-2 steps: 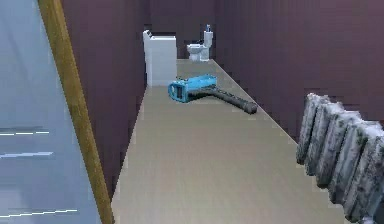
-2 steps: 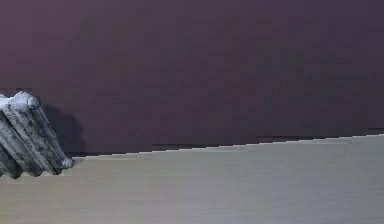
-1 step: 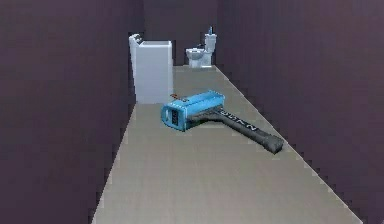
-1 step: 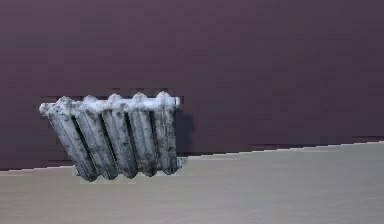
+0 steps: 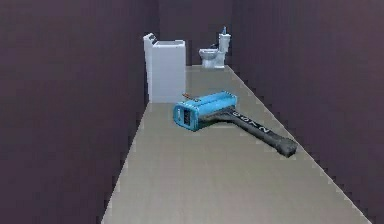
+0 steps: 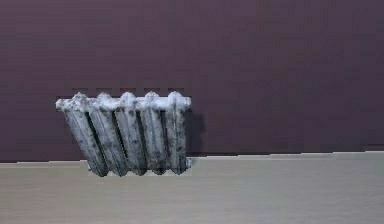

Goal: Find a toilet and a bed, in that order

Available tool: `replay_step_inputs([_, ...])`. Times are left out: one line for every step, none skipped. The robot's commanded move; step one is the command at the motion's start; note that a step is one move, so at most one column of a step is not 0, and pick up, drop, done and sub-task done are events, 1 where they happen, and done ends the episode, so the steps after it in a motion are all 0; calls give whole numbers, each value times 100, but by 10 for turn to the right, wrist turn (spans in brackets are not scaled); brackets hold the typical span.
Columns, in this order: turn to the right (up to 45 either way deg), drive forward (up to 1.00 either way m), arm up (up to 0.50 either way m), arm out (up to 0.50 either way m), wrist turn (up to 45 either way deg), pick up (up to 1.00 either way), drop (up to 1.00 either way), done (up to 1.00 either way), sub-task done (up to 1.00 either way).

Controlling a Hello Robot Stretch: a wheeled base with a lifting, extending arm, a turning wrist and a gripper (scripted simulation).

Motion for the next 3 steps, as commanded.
replay_step_inputs([0,100,0,0,0,0,0,0,0])
replay_step_inputs([0,95,0,0,0,0,0,0,0])
replay_step_inputs([150,0,0,0,0,0,0,0,0])
